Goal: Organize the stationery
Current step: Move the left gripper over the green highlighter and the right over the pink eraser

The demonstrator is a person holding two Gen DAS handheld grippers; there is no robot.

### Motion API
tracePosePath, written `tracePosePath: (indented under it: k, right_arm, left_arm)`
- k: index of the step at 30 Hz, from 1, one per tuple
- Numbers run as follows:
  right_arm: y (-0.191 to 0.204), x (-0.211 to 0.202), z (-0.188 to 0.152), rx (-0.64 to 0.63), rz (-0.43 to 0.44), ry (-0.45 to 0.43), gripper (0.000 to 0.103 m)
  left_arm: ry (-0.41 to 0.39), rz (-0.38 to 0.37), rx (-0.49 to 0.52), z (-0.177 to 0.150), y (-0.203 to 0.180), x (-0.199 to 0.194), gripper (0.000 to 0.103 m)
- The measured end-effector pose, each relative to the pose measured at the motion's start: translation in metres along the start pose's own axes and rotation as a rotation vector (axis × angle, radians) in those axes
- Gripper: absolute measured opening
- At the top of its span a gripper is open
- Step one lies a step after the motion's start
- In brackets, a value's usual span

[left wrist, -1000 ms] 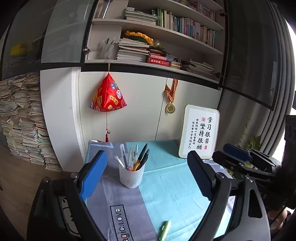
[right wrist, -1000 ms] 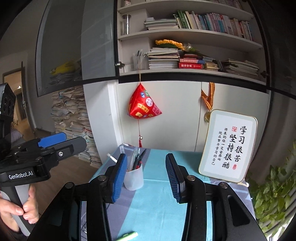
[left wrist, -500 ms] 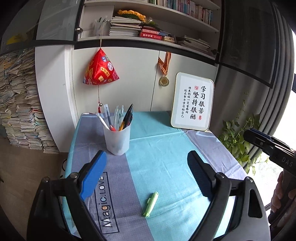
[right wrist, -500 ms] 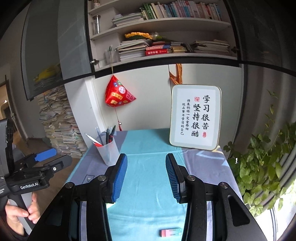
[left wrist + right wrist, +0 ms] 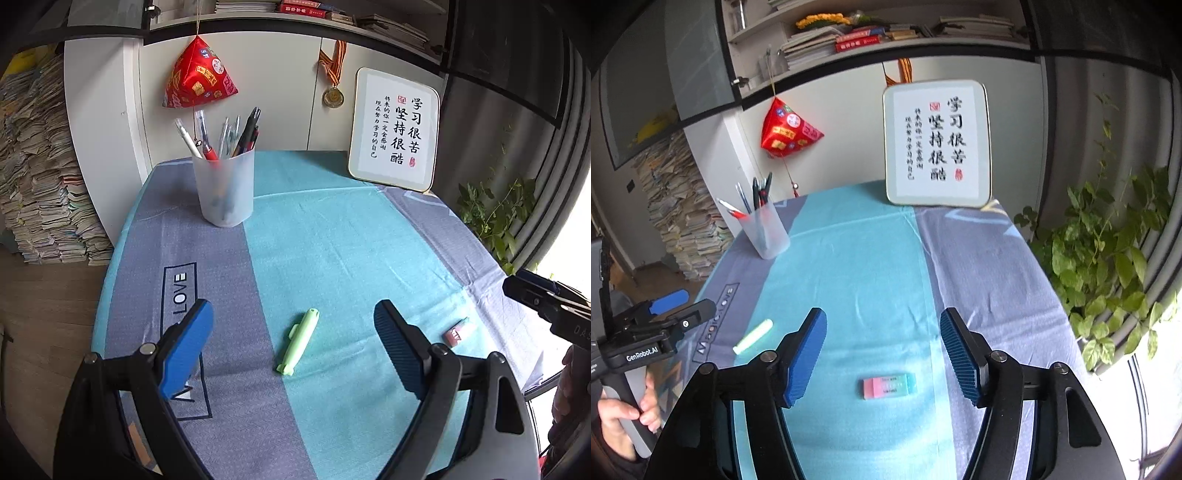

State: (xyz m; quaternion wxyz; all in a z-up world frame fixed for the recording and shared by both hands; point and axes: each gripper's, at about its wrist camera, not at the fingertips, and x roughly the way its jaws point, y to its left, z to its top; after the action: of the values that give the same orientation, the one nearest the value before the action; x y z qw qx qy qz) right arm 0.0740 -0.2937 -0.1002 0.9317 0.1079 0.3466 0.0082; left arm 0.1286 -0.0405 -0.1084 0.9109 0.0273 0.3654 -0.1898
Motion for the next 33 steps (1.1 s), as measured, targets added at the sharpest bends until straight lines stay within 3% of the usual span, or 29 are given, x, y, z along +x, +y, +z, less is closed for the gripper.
tracePosePath:
  k: [9, 19, 25, 33]
  right_arm:
    - [-0.008, 0.029, -0.047, 0.003, -0.075, 0.086, 0.065]
    - [0.004, 0.046, -0.061, -0.035, -0.082, 0.108, 0.065]
    - [0.019, 0.055, -0.062, -0.118, -0.154, 0.087, 0.065]
    - [0.021, 0.058, -0.065, -0.127, -0.167, 0.038, 0.069]
  left_arm:
    - [0.077, 0.020, 0.004, -0.029, 0.007, 0.027, 0.088]
    - [0.128, 0.023, 0.003, -0.044, 0.007, 0.041, 0.088]
    - [0.131, 0.026, 0.045, -0.048, 0.000, 0.044, 0.088]
    - [0.140, 0.030, 0.055, -0.045, -0.001, 0.050, 0.088]
